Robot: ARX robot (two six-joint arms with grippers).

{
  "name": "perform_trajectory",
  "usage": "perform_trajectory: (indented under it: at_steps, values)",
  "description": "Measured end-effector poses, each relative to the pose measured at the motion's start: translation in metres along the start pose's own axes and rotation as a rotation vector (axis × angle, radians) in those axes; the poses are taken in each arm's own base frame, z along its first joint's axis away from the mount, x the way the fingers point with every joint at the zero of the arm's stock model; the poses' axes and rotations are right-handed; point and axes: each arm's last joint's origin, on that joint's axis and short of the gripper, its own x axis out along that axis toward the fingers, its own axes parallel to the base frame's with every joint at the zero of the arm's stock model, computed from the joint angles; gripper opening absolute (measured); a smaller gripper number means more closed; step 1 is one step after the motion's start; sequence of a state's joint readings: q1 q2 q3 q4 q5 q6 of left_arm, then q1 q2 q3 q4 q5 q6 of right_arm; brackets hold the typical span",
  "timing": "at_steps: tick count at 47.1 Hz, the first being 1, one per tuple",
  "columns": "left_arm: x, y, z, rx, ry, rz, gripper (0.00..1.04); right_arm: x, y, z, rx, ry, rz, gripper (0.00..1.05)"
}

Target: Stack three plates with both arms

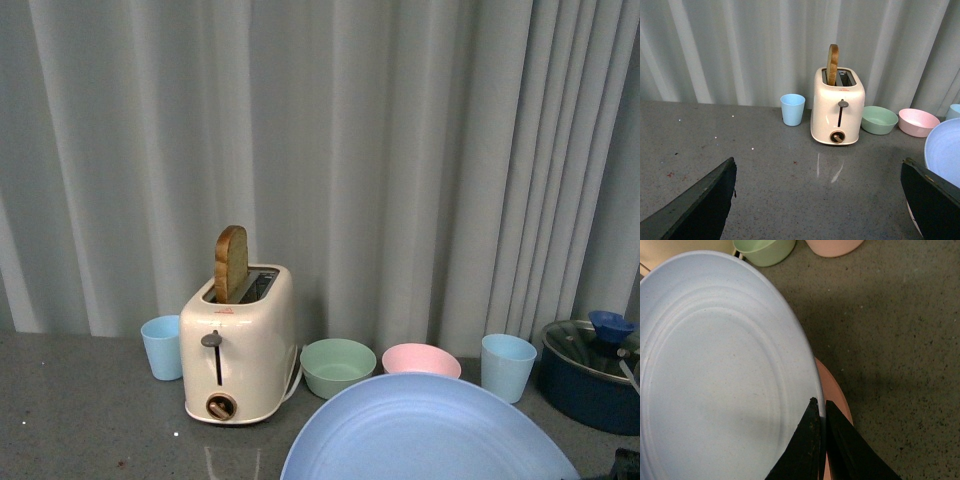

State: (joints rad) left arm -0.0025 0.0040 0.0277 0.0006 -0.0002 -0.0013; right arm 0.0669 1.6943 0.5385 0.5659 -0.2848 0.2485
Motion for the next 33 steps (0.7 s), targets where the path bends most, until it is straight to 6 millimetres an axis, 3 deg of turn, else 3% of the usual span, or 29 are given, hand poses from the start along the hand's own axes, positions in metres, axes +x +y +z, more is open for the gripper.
perform_trajectory:
  at_steps: [33]
  values:
    - [0.000, 0.000, 0.000, 0.000, 0.000, 0.000, 0.98, 0.013, -0.010, -0.040, 0.097, 0.100, 0.012, 0.03]
